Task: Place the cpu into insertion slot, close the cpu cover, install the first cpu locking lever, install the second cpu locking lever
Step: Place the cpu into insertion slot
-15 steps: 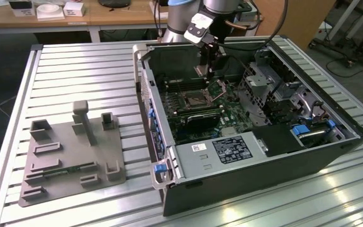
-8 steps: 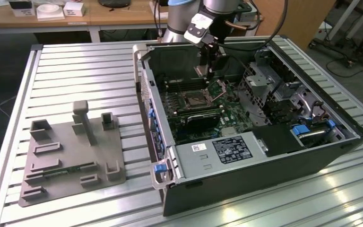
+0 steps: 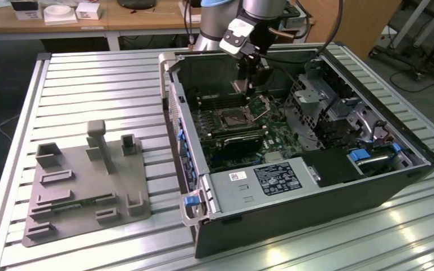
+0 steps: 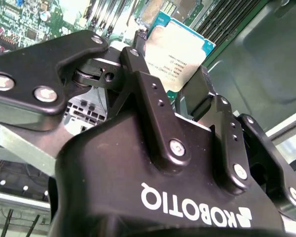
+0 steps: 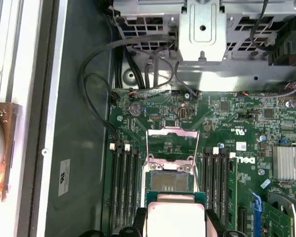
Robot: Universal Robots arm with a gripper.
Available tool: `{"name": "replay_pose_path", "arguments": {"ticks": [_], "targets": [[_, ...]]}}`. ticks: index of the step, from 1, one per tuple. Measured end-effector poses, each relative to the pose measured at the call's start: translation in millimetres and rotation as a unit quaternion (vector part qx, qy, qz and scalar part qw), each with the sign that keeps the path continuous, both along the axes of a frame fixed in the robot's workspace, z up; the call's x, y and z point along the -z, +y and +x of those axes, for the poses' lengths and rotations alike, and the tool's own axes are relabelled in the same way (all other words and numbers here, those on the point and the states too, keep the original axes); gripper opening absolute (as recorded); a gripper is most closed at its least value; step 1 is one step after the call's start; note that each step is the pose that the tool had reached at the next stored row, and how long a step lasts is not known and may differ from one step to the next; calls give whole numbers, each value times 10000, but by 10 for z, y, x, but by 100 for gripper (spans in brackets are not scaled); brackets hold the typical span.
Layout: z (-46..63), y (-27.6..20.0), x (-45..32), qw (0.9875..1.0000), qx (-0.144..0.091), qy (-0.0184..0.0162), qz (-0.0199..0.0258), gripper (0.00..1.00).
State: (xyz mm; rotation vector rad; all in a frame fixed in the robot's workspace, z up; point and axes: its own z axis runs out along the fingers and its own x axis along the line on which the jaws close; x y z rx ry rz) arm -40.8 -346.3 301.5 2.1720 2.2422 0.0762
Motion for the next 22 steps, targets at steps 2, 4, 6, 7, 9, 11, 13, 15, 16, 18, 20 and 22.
{"name": "replay_pose_path", "arguments": {"ticks": [2,4,6,7,9,11,13,15,16,18,20,22], "targets": [[0,0,30,10000,2,38,0,54],[0,3,62,10000,8,73,0,54],[-1,9,97,9999,17,99,-1,54],[-1,12,115,9999,22,110,-1,54],[0,22,152,9999,34,129,0,54],[0,31,188,9999,52,149,0,54],[-1,37,224,9998,64,175,0,54],[0,40,260,9998,69,203,-1,54],[0,41,278,9997,72,216,0,54],[-1,46,314,9997,78,241,0,54],[0,49,350,9996,91,262,0,54],[2,50,387,9995,126,275,0,54]]}}
